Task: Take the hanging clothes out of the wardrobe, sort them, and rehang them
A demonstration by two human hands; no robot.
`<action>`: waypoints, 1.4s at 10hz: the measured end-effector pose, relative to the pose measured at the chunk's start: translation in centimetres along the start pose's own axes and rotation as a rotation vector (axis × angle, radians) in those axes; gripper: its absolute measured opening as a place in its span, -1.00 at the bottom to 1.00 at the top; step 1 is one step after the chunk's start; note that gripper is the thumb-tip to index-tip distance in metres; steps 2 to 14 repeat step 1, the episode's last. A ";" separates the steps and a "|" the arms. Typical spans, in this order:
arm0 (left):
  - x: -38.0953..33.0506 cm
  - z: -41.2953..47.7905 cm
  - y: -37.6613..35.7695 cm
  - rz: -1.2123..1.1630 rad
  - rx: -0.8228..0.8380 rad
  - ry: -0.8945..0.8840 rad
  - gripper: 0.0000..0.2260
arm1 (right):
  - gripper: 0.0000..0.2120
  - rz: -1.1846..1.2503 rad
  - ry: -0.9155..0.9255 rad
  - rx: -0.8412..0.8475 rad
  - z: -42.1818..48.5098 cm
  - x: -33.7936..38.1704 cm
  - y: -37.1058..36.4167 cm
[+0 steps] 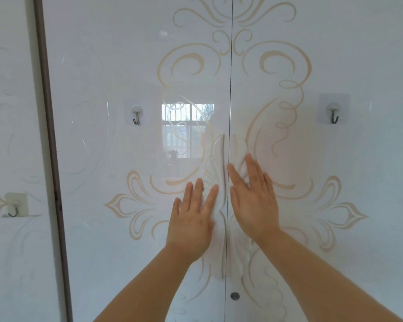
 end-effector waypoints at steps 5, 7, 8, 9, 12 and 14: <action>0.3 -4.4 -0.8 0.018 0.318 0.051 -0.29 | -0.45 0.029 -0.028 0.272 -5.4 0.8 0.5; 0.3 -4.4 -0.8 0.018 0.318 0.051 -0.29 | -0.45 0.029 -0.028 0.272 -5.4 0.8 0.5; 0.3 -4.4 -0.8 0.018 0.318 0.051 -0.29 | -0.45 0.029 -0.028 0.272 -5.4 0.8 0.5; 0.3 -4.4 -0.8 0.018 0.318 0.051 -0.29 | -0.45 0.029 -0.028 0.272 -5.4 0.8 0.5; 0.3 -4.4 -0.8 0.018 0.318 0.051 -0.29 | -0.45 0.029 -0.028 0.272 -5.4 0.8 0.5; 0.3 -4.4 -0.8 0.018 0.318 0.051 -0.29 | -0.45 0.029 -0.028 0.272 -5.4 0.8 0.5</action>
Point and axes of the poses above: each hand's wrist, its own z-axis towards the middle knuckle, its own y-axis out of the back of the hand, x = y × z, the point moved 8 cm from there along z, towards the middle knuckle, and after that the axes turned 11 degrees about -x, right-handed, at the moved point
